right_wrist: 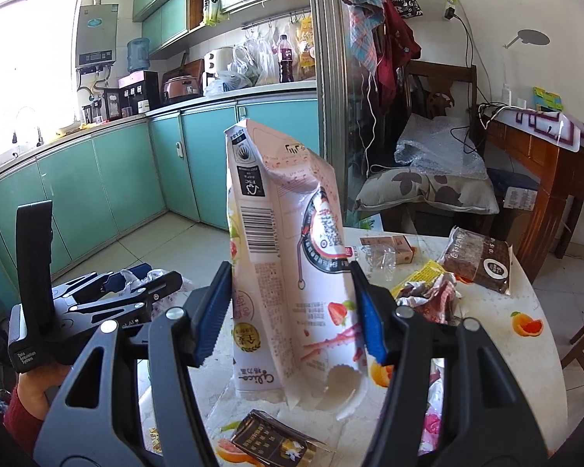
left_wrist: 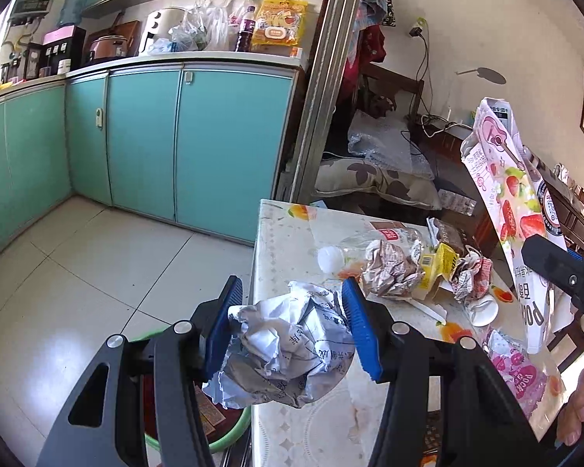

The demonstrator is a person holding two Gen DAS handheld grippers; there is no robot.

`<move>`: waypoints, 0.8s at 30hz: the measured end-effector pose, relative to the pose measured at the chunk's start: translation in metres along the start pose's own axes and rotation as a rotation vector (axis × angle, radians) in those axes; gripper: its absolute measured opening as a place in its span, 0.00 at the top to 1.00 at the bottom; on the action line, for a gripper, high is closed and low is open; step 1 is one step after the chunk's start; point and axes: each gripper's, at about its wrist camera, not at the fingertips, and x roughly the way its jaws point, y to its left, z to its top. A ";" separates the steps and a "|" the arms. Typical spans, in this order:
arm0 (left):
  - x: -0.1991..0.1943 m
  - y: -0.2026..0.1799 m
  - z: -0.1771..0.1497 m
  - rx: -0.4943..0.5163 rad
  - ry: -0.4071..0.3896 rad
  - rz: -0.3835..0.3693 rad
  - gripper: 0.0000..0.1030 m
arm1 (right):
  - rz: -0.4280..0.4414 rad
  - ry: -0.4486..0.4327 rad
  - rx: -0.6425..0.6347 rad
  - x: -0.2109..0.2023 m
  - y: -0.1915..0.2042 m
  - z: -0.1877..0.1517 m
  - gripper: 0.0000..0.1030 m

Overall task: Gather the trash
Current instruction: 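Carry the foil wrapper and snack bag to the red bin and release both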

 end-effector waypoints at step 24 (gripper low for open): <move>-0.002 0.068 -0.012 -0.099 0.033 0.132 0.50 | 0.109 0.060 -0.121 0.048 0.071 0.007 0.44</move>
